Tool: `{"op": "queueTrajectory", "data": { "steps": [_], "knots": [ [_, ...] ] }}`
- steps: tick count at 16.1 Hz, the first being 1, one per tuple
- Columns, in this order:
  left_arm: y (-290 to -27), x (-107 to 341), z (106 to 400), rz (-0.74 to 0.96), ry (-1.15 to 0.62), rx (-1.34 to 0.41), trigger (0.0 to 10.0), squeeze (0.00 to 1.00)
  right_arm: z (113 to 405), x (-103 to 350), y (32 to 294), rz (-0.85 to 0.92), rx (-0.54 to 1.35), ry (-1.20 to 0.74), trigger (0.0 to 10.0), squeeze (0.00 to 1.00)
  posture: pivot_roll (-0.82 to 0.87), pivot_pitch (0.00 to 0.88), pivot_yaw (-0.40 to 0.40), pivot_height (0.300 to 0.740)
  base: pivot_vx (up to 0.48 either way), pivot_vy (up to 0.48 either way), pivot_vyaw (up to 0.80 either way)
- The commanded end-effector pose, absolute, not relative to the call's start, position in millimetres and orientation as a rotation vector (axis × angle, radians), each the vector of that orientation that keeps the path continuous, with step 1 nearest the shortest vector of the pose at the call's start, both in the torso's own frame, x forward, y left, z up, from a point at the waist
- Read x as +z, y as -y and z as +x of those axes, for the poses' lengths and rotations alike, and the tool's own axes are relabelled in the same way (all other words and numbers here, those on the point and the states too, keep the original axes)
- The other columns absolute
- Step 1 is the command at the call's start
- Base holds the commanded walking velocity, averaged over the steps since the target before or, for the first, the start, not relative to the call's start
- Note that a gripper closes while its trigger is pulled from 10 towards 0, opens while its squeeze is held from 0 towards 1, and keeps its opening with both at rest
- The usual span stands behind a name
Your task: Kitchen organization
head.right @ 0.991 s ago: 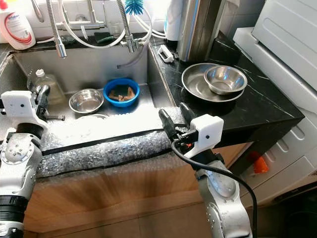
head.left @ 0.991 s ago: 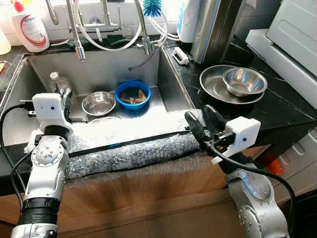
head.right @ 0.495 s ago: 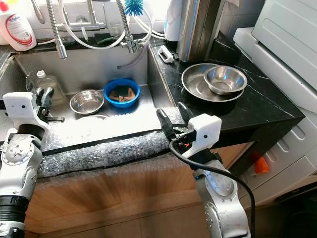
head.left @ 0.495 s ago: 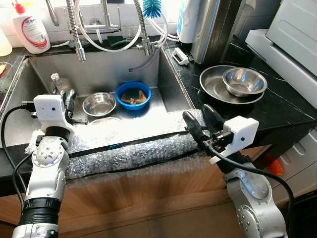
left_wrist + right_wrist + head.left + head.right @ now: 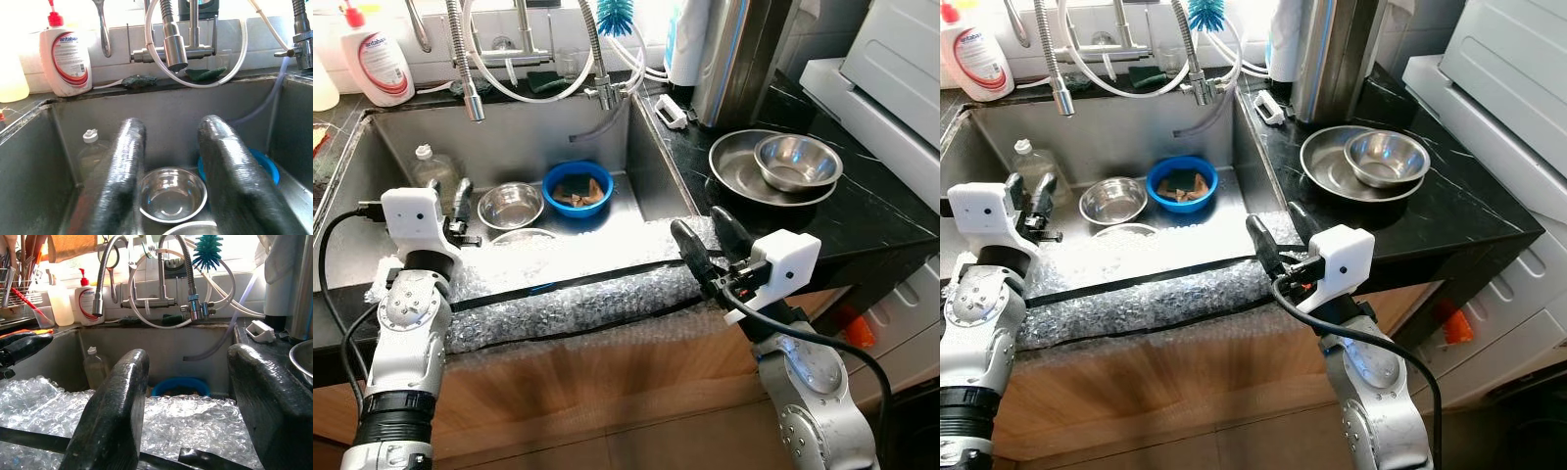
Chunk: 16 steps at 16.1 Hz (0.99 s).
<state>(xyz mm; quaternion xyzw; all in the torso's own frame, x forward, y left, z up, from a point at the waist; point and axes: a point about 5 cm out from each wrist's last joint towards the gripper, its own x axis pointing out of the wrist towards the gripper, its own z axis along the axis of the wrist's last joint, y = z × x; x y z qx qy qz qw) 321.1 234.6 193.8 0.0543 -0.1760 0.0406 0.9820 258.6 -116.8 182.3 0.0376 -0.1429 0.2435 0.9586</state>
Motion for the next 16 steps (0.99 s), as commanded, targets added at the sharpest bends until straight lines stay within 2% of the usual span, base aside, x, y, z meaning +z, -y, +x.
{"op": "queueTrajectory", "data": {
  "steps": [1, 2, 5, 8, 13, 16],
  "knots": [
    [-232, 190, 323, 0.080, 0.334, 0.077, 10.0, 0.74, 259, 184, 116, 0.064, 0.491, 0.294, 10.0, 0.00, 0.05, 0.099, -0.018, 0.740, 0.000, 0.000, 0.00],
    [-232, 201, 323, 0.083, 0.381, 0.079, 10.0, 0.00, 260, 184, 117, 0.062, 0.488, 0.295, 10.0, 0.00, 0.05, 0.100, -0.020, 0.740, 0.000, 0.000, 0.00],
    [-233, 250, 320, 0.157, 0.525, 0.081, 10.0, 0.00, 262, 186, 119, 0.054, 0.477, 0.300, 10.0, 0.00, 0.05, 0.106, -0.021, 0.740, 0.000, 0.000, 0.00],
    [-244, 274, 306, 0.275, 0.574, 0.065, 10.0, 0.00, 264, 188, 121, 0.056, 0.470, 0.304, 10.0, 0.00, 0.05, 0.106, -0.019, 0.740, 0.000, 0.000, 0.00],
    [-272, 245, 261, 0.458, 0.435, 0.100, 10.0, 0.00, 265, 190, 130, 0.035, 0.446, 0.311, 10.0, 0.00, 0.05, 0.106, -0.022, 0.740, 0.000, 0.000, 0.00],
    [-276, 230, 230, 0.504, 0.356, 0.127, 10.0, 0.00, 264, 189, 137, 0.026, 0.430, 0.306, 10.0, 0.00, 0.06, 0.112, -0.028, 0.740, 0.000, 0.000, 0.00]
  ]
}}
